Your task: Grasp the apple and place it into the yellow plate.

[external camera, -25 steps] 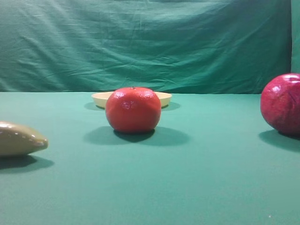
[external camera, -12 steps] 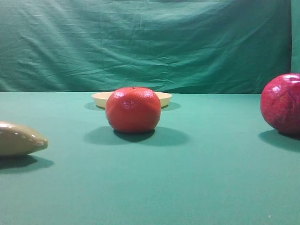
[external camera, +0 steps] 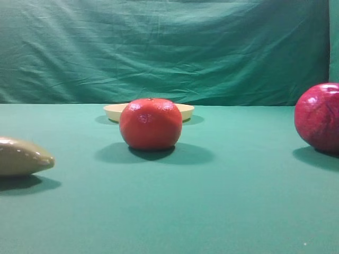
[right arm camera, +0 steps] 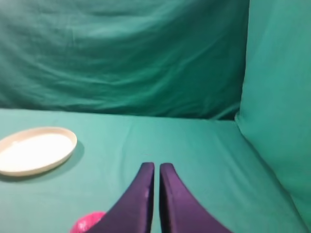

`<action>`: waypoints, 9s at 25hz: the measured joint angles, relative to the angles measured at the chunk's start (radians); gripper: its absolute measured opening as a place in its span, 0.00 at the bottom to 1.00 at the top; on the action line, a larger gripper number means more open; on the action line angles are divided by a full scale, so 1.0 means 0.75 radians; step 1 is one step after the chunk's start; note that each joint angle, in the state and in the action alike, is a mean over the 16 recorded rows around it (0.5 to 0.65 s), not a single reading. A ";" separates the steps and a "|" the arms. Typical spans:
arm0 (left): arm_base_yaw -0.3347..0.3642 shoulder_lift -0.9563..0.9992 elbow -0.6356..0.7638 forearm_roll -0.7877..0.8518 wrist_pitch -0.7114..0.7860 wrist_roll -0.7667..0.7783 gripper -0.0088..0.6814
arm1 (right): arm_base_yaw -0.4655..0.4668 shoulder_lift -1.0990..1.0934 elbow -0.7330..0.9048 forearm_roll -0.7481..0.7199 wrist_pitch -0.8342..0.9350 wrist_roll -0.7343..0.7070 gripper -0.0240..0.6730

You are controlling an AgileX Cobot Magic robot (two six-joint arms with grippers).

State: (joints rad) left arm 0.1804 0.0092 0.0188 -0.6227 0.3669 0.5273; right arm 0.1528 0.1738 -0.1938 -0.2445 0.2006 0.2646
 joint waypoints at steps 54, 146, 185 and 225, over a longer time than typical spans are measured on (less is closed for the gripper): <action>0.000 0.000 0.000 0.000 0.000 0.000 0.24 | 0.333 1.765 -1.017 0.091 0.719 -0.134 0.96; 0.000 0.000 0.000 0.000 0.000 0.000 0.24 | 0.548 1.169 -1.357 0.125 0.791 -0.166 0.03; 0.000 0.000 0.000 0.000 0.000 0.000 0.24 | 0.132 -0.125 -0.140 0.060 0.453 -0.067 0.03; 0.000 0.000 0.000 0.000 0.000 0.000 0.24 | -0.136 -0.249 0.287 0.092 0.257 -0.135 0.03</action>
State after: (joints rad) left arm 0.1804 0.0092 0.0188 -0.6227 0.3669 0.5273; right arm 0.0506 -0.0127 0.0215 -0.1756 0.3930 0.1634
